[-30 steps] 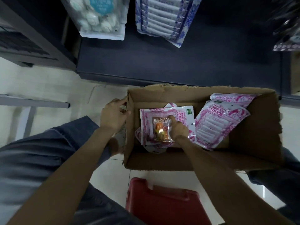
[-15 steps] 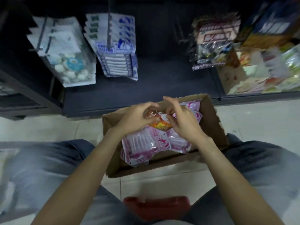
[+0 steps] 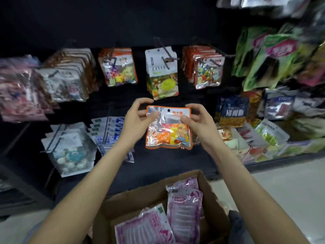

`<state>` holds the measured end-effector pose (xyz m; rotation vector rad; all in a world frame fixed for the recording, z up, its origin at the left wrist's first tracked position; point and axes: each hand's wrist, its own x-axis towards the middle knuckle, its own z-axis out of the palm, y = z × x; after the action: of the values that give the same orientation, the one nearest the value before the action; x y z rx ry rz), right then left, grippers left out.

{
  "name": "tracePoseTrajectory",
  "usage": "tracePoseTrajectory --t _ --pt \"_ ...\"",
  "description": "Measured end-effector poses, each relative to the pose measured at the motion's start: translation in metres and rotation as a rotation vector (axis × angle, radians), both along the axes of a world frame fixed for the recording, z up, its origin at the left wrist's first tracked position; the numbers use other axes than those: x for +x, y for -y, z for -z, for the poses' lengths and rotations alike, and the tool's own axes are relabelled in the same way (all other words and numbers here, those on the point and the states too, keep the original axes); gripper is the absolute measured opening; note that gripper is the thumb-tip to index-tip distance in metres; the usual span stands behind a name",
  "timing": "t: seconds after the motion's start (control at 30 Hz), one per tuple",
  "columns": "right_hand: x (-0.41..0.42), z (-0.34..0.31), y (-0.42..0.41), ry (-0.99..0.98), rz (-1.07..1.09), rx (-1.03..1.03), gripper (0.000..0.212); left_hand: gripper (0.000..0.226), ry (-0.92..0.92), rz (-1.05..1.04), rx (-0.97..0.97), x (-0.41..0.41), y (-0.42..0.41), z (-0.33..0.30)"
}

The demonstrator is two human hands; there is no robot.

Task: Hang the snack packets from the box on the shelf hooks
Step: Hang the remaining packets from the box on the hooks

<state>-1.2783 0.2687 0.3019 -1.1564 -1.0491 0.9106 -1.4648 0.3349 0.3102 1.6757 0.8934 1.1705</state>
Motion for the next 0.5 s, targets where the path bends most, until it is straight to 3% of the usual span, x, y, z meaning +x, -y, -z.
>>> tracePoseTrajectory --t 0.07,0.2,0.33,0.5 --pt "-0.012 -0.017 -0.017 0.039 0.008 0.047 0.031 0.026 0.004 -0.055 0.067 -0.010 -0.010 -0.013" --pt "-0.045 -0.039 -0.056 0.191 0.036 0.139 0.020 0.008 -0.071 -0.138 0.205 -0.039 -0.034 -0.029" --pt "-0.079 -0.047 -0.107 0.306 0.009 0.198 0.023 0.045 -0.182 -0.203 0.224 -0.070 -0.058 -0.036" --pt "-0.110 -0.058 -0.157 0.469 0.016 0.221 0.033 0.053 -0.219 -0.301 0.269 -0.090 -0.096 -0.046"
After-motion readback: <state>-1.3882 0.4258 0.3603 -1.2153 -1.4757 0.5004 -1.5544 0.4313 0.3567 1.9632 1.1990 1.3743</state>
